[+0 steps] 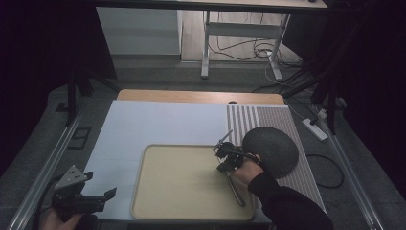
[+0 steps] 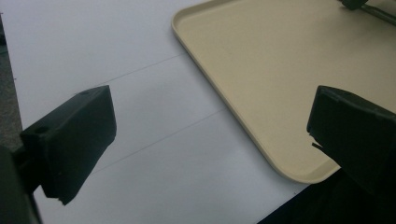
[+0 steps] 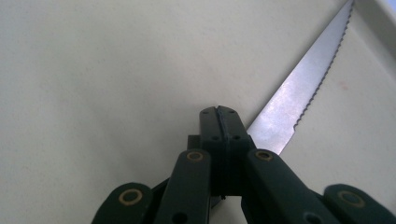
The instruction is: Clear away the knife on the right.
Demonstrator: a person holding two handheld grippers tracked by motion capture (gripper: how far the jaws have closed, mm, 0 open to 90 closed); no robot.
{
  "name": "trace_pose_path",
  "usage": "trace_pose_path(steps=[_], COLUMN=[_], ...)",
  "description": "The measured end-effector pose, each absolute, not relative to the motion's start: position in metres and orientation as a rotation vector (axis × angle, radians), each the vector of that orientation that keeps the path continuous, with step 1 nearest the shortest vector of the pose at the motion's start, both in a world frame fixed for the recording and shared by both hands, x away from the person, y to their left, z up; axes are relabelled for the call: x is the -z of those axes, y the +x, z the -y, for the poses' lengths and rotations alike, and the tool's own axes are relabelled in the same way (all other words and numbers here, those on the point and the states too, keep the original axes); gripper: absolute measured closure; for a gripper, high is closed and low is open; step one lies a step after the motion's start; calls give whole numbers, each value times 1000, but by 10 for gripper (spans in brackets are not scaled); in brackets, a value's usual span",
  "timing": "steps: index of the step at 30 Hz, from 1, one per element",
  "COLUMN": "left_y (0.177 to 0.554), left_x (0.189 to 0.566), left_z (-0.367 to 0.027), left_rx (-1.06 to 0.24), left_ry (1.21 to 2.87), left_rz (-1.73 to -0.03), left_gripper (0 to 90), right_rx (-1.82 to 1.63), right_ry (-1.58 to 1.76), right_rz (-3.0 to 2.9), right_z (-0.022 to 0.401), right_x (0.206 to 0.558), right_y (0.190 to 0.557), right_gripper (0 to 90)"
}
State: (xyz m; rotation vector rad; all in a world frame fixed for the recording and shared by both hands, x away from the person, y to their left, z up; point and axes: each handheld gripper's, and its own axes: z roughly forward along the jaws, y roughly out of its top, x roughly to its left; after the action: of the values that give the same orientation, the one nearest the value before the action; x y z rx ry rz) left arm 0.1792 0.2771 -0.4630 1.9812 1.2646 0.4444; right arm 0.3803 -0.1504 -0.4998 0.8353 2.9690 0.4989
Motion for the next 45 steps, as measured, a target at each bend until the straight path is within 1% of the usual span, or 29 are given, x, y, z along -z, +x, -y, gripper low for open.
trace_pose_path(steps=[6, 22, 27, 29, 33, 35, 37, 38, 41, 45], left_y=[179, 179, 179, 179, 180, 180, 180, 179, 179, 179], left_x=[463, 463, 463, 463, 463, 463, 463, 463, 463, 463], left_z=[-277, -277, -277, -277, -277, -277, -278, -278, -279, -280], left_rx=[-444, -443, -443, -442, -439, -437, -431, -424, -410, -403], left_ry=[1980, 1981, 1982, 1983, 1981, 1980, 1979, 1978, 1973, 1970], left_rz=[-1265, -1266, -1266, -1265, -1265, -1263, -1257, -1243, -1224, -1221], left_gripper=[20, 20, 21, 22, 23, 24, 25, 25, 25, 25], right_rx=[-455, -488, -488, -507, -586, -598, -607, -599, -577, -625], right_ry=[928, 1085, 1103, 1109, 1130, 1125, 1123, 1122, 1116, 1109], right_rz=[-2944, -2931, -2934, -2917, -2889, -2872, -2864, -2863, -2841, -2820], right_z=[162, 205, 210, 209, 206, 204, 203, 203, 201, 200], right_x=[498, 496, 495, 493, 487, 486, 485, 485, 484, 482], right_y=[381, 381, 379, 378, 375, 374, 373, 373, 370, 367], right_gripper=[900, 900, 900, 858, 716, 636, 518, 482, 324, 198])
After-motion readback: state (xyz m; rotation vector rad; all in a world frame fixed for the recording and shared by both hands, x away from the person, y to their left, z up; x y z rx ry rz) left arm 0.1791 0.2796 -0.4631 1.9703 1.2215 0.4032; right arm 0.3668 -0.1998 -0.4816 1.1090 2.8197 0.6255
